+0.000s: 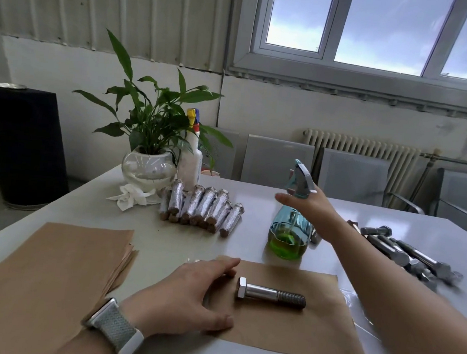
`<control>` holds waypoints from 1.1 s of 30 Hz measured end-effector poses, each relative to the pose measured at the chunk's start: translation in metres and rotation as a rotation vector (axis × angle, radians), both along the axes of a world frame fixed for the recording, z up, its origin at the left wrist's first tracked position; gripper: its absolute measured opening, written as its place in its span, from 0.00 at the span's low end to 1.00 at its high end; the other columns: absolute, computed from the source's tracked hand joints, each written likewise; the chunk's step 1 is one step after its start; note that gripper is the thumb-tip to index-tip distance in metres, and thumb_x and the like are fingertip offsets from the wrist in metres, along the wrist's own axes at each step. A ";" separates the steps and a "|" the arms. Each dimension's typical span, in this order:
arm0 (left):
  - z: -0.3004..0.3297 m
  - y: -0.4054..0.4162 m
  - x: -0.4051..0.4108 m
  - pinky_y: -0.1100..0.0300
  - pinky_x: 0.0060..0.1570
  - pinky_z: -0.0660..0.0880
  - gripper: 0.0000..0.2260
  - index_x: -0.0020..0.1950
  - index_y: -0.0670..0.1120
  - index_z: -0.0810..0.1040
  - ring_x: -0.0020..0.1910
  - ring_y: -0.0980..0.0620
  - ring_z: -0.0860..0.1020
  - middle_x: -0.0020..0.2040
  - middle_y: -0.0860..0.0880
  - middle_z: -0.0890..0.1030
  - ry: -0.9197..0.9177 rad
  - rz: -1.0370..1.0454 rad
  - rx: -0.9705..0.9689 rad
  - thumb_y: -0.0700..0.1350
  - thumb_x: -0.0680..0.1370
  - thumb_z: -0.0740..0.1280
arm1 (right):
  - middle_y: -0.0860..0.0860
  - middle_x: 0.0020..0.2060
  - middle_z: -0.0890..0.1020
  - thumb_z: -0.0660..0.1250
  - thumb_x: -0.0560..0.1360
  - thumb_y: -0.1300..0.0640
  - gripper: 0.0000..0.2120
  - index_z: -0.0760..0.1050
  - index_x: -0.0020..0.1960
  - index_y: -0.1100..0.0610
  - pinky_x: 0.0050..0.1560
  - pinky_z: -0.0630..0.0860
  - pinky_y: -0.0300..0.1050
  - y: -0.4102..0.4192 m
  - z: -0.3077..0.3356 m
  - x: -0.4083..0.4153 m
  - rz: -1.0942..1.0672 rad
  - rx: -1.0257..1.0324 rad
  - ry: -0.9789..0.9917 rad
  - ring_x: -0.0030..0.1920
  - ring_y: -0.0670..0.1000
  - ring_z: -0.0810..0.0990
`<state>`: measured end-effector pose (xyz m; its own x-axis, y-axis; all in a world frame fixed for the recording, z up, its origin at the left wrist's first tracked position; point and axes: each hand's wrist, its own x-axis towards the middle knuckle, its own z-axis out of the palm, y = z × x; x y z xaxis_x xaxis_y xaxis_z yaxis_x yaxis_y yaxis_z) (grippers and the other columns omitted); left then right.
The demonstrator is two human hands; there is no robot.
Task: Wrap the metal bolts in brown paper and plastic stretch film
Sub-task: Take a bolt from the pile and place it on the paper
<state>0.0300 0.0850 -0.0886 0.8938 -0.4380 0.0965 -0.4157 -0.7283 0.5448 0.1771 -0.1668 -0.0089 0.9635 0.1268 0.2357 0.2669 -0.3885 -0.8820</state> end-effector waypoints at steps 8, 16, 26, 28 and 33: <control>0.000 0.000 0.002 0.64 0.70 0.56 0.41 0.73 0.68 0.51 0.67 0.67 0.60 0.68 0.70 0.64 -0.017 -0.013 0.034 0.67 0.65 0.67 | 0.55 0.54 0.82 0.63 0.73 0.68 0.14 0.75 0.57 0.58 0.41 0.78 0.42 0.010 0.003 -0.006 -0.115 0.101 -0.081 0.39 0.53 0.86; 0.005 -0.002 -0.002 0.66 0.69 0.57 0.38 0.74 0.63 0.56 0.67 0.65 0.63 0.68 0.66 0.67 -0.055 -0.024 0.032 0.62 0.68 0.70 | 0.48 0.49 0.85 0.66 0.72 0.68 0.17 0.76 0.57 0.53 0.43 0.82 0.46 -0.012 0.087 -0.095 0.114 -0.083 0.003 0.43 0.55 0.86; 0.005 -0.002 -0.003 0.67 0.68 0.57 0.37 0.74 0.62 0.56 0.66 0.65 0.64 0.68 0.65 0.67 -0.049 -0.020 0.016 0.60 0.70 0.71 | 0.58 0.52 0.82 0.73 0.67 0.59 0.17 0.77 0.55 0.53 0.45 0.82 0.48 -0.022 0.038 -0.168 0.274 -0.650 0.640 0.43 0.54 0.83; 0.004 -0.002 -0.003 0.65 0.69 0.58 0.37 0.74 0.63 0.56 0.67 0.65 0.64 0.68 0.65 0.68 -0.041 -0.018 0.009 0.61 0.69 0.71 | 0.60 0.50 0.81 0.74 0.66 0.59 0.17 0.77 0.55 0.56 0.46 0.82 0.50 -0.018 0.032 -0.166 0.250 -0.634 0.666 0.45 0.59 0.83; 0.002 -0.001 -0.002 0.66 0.68 0.59 0.37 0.74 0.64 0.56 0.66 0.66 0.64 0.67 0.66 0.68 -0.044 -0.024 0.003 0.62 0.68 0.70 | 0.56 0.44 0.81 0.75 0.66 0.60 0.16 0.78 0.53 0.56 0.36 0.79 0.43 -0.012 0.026 -0.160 0.253 -0.605 0.718 0.40 0.56 0.83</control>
<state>0.0282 0.0841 -0.0864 0.8778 -0.4599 0.1343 -0.4569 -0.7192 0.5234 0.0173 -0.1791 0.0171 0.7803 0.2561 -0.5705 -0.1189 -0.8349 -0.5374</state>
